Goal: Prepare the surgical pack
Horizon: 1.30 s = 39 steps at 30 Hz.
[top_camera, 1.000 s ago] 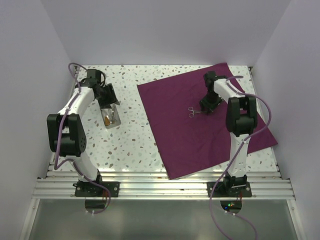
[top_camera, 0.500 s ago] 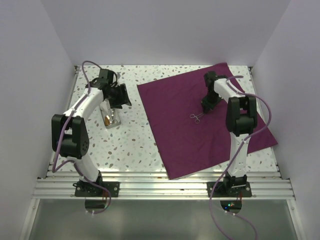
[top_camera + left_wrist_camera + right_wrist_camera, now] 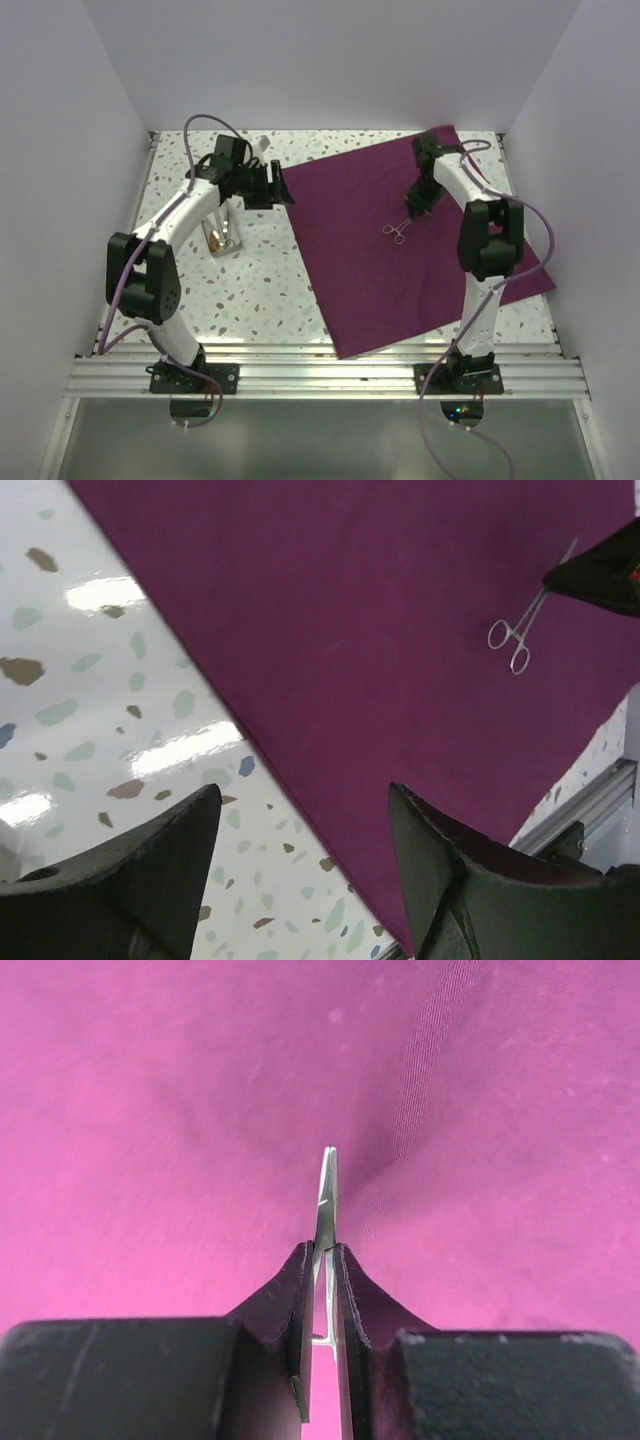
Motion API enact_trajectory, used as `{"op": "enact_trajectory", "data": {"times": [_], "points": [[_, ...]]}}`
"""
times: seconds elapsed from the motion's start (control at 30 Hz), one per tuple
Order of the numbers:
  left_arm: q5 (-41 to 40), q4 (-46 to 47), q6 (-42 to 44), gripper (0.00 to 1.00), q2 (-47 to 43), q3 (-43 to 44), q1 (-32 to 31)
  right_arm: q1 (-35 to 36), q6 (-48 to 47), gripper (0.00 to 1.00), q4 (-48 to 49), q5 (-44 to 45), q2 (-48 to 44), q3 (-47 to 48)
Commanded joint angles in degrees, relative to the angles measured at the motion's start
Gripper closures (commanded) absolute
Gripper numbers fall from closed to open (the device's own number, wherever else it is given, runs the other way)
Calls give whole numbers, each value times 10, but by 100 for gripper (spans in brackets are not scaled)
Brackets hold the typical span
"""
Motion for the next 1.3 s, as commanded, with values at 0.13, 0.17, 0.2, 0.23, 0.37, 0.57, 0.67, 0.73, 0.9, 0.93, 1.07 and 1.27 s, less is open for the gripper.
{"op": "enact_trajectory", "data": {"times": [0.13,0.17,0.2,0.23,0.37,0.57,0.67,0.73,0.9,0.93,1.07,1.27], "points": [[91,99,-27,27,-24,7,-43,8,-91,100,18,-19,-112,-21],[97,109,-34,27,-23,7,-53,8,-95,100,28,-21,-122,-38],[98,114,-37,27,-24,7,-59,8,-99,100,36,-26,-129,-47],[101,125,-40,26,-24,6,-63,9,-113,100,52,-53,-140,-60],[142,173,-70,24,-26,-7,-93,24,-150,100,63,-155,-146,-59],[204,262,-108,22,-11,-42,-133,96,-166,100,76,-262,-197,-63],[209,261,-106,23,-2,-44,-152,126,-139,100,100,-289,-222,-80],[219,259,-110,23,0,-49,-160,147,-119,100,117,-297,-245,-89],[218,221,-104,29,-6,-70,-166,178,-91,100,130,-314,-268,-92],[218,217,-102,30,-7,-75,-166,183,-90,100,131,-315,-271,-91],[223,214,-100,51,-20,-93,-166,186,-80,100,134,-327,-279,-87],[151,111,-48,100,-50,-85,-140,186,-89,64,95,-274,-275,-72]]}}
